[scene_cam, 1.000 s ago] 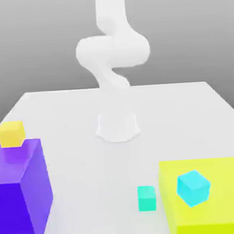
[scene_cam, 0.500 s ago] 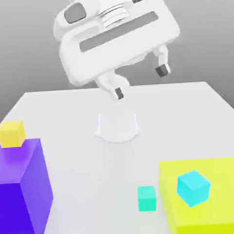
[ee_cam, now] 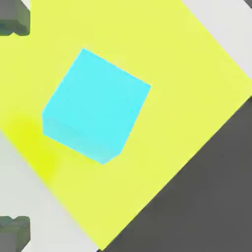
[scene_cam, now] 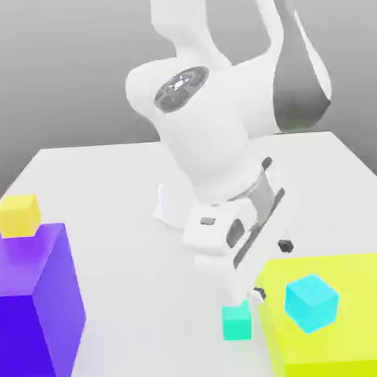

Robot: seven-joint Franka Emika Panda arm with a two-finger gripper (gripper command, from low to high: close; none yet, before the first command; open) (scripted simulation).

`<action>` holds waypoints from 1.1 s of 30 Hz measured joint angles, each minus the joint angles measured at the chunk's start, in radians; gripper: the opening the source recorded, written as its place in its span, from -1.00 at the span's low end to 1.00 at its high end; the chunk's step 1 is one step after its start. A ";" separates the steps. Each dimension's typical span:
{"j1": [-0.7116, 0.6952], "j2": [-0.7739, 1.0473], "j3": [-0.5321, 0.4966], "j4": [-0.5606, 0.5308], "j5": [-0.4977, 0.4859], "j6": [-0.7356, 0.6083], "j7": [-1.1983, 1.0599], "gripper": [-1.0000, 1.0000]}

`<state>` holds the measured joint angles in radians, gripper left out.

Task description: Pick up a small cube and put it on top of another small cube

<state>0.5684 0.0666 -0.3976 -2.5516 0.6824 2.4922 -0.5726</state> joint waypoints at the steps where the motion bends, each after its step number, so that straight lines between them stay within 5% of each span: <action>1: 0.002 0.015 0.003 -0.010 -0.002 0.016 -0.028 0.00; 9: 0.022 0.074 0.005 -0.103 -0.119 0.184 -0.179 0.00; 17: 0.098 0.038 -0.079 -0.197 -0.491 0.349 -0.130 0.00; 25: -0.092 0.243 0.189 -0.147 -0.275 0.501 -0.310 0.00; 26: -0.117 0.265 0.218 -0.141 -0.250 0.516 -0.330 -1.00; 33: -0.120 0.266 0.221 -0.141 -0.249 0.515 -0.331 -1.00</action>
<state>0.4484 0.3326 -0.1763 -2.6923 0.4334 3.0076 -0.9034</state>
